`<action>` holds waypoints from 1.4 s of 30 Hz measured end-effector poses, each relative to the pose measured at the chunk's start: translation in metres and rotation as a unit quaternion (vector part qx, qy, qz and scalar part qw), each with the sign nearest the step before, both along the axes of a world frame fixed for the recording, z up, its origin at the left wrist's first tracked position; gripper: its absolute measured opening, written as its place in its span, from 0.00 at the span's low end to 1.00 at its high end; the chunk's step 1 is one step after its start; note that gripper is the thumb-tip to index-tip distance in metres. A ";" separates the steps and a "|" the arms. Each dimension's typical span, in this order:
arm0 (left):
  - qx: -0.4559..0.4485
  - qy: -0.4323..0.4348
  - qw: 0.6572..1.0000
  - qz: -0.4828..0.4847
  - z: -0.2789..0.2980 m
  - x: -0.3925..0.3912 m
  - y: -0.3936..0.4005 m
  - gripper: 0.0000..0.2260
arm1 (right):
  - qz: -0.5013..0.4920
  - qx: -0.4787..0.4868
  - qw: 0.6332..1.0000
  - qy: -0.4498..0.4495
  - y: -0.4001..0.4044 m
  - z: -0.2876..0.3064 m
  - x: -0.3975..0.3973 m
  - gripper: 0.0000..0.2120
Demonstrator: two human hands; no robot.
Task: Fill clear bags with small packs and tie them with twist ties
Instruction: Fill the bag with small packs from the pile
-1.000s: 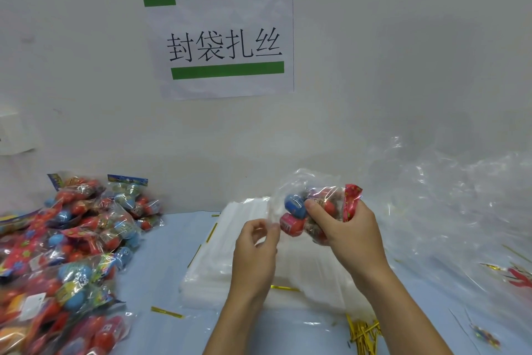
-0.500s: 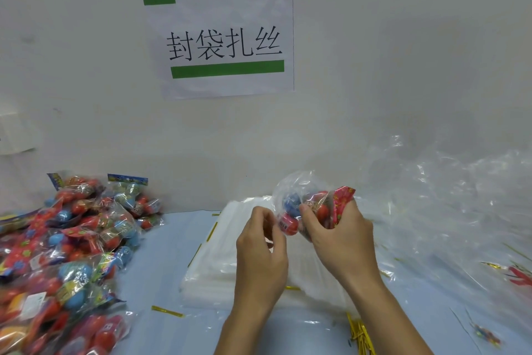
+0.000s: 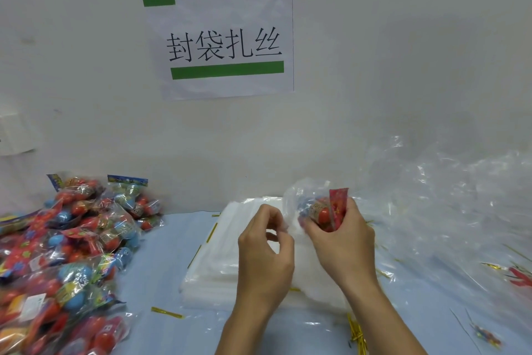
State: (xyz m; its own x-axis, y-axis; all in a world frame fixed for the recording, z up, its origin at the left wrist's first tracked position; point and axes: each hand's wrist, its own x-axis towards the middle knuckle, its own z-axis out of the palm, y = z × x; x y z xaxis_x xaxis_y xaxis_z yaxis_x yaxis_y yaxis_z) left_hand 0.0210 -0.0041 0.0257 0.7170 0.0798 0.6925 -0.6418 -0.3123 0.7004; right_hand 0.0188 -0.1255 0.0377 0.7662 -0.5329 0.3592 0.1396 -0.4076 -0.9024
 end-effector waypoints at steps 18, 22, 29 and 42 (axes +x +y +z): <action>-0.019 -0.006 1.000 -0.006 0.020 -0.008 -0.003 0.03 | 0.027 -0.200 0.979 0.018 0.005 -0.007 -0.004 0.08; -0.087 0.033 0.995 -0.034 0.020 -0.010 -0.005 0.15 | 0.042 -0.082 0.996 -0.020 0.002 -0.004 -0.001 0.13; -0.302 0.347 0.882 -0.101 0.009 0.006 0.007 0.16 | 0.215 0.126 0.968 -0.016 0.007 0.002 -0.001 0.20; -0.190 0.189 0.963 -0.030 0.007 0.004 0.002 0.11 | 0.007 0.147 0.989 -0.023 0.001 -0.004 0.002 0.17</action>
